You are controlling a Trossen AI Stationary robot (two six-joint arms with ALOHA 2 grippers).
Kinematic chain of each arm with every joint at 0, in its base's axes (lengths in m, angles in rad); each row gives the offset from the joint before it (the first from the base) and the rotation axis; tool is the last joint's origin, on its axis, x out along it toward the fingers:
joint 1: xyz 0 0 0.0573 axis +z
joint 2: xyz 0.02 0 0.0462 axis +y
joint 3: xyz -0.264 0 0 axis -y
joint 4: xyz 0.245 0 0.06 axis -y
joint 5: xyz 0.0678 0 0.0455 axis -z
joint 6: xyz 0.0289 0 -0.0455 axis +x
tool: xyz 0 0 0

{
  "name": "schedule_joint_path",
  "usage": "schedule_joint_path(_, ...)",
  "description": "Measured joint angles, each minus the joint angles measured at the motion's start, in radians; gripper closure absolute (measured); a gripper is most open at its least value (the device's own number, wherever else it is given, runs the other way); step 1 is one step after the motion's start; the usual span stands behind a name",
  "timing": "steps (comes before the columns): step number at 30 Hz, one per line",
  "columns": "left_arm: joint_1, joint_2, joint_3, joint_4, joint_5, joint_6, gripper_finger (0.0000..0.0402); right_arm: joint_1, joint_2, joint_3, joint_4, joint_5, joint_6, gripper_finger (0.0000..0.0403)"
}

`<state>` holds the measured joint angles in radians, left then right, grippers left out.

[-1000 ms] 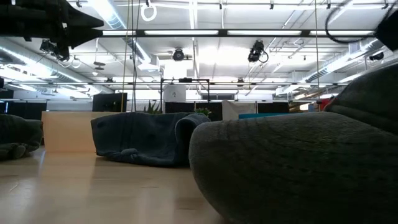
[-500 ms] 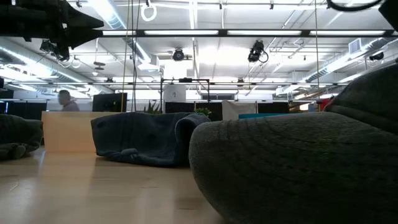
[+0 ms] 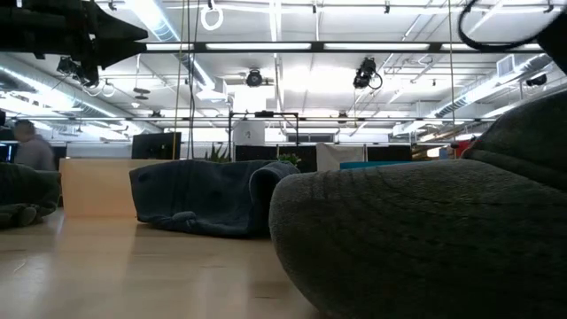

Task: Pick & Place hat
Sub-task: Put the right blue cap into the blue bin

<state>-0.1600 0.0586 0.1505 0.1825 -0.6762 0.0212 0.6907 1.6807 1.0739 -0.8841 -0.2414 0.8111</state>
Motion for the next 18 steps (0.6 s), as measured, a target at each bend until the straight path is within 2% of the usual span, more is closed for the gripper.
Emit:
schedule_joint_path(2,0.0,0.0,0.0,0.0,0.0,0.002,0.0225,-0.027,-0.012,0.036,-0.053,-0.059,0.001,0.0392)
schedule_joint_path(4,0.0,0.0,0.0,0.0,0.0,0.002,0.0225,-0.051,-0.018,0.091,-0.146,-0.098,0.019,0.0385)
schedule_joint_path(9,0.0,0.0,0.0,0.0,0.0,0.002,0.0225,-0.113,-0.021,0.286,-0.402,-0.05,-0.009,0.0388)
schedule_joint_path(12,0.0,0.0,0.0,0.0,0.0,0.002,0.0225,-0.136,-0.021,0.393,-0.461,0.135,-0.183,0.0396)
schedule_joint_path(16,0.0,0.0,0.0,0.0,0.0,0.002,0.0225,-0.162,-0.021,0.474,-0.474,0.531,-0.49,0.039)
schedule_joint_path(18,0.0,0.0,0.0,0.0,0.0,0.001,0.0225,-0.182,-0.022,0.489,-0.477,0.668,-0.651,0.0391)
